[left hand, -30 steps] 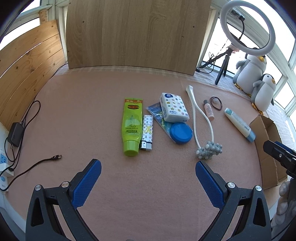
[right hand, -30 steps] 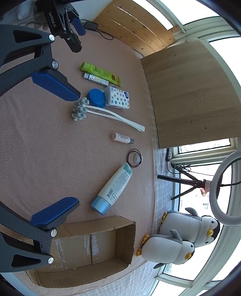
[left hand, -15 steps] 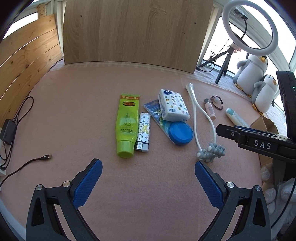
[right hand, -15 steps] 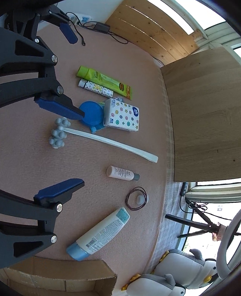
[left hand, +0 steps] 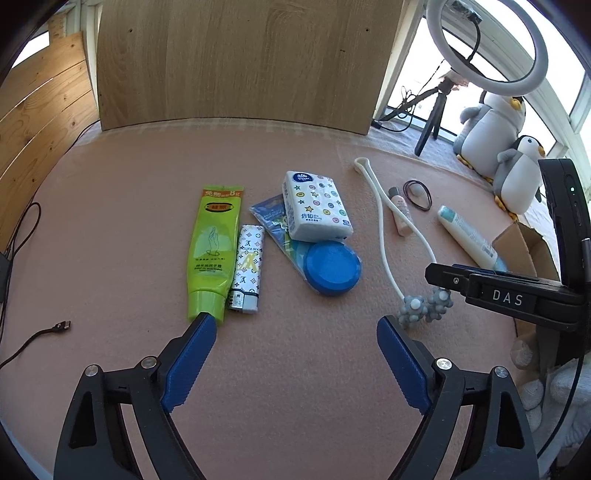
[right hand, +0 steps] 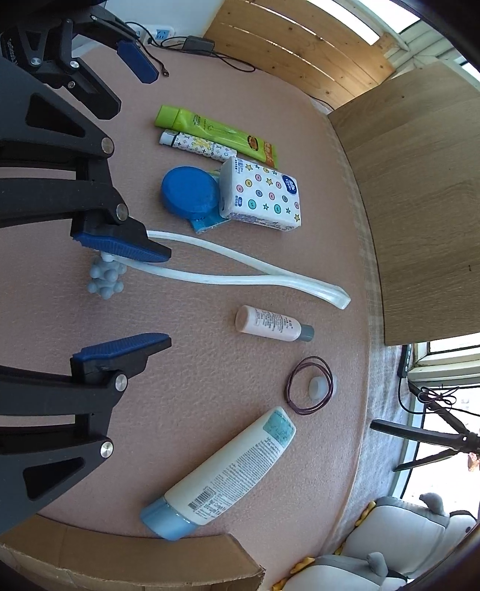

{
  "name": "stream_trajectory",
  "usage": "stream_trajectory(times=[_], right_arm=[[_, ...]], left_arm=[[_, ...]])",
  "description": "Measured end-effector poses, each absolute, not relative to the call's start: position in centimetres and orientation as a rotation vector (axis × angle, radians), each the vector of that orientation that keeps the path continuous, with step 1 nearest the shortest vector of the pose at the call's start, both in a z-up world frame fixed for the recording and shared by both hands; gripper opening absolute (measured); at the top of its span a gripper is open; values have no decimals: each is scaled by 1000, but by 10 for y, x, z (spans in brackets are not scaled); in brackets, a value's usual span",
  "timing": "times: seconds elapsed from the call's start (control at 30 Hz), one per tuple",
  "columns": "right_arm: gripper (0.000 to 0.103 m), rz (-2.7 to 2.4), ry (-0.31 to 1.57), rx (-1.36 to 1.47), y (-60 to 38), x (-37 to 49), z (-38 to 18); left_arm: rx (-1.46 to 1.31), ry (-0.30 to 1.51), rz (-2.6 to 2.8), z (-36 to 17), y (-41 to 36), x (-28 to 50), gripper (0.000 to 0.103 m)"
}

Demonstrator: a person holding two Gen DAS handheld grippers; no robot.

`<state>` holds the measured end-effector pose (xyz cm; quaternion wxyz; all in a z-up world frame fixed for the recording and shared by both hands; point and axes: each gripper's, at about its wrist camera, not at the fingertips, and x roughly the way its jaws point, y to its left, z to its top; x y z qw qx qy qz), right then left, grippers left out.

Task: Organize objects
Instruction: 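Close the left gripper on the white massage stick's grey ball end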

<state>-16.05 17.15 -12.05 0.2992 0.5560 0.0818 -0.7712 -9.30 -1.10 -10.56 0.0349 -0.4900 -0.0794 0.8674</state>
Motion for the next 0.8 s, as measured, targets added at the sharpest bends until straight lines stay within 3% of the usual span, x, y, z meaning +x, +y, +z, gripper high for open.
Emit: stream_trajectory(times=[0.4,0.67,0.8], right_arm=[[42,-2108,174,1434,206,-180,-121],[42,-1983,73,1496,199,-193,-132],[41,-1931,4,1525,197,-199,-139]], left_arm=[[-1528,-281,2508,-115,37,-134,74],[-1591,-358,2409,-136,53,-155,50],[-1586,-353,2401,-138,59,-157,47]])
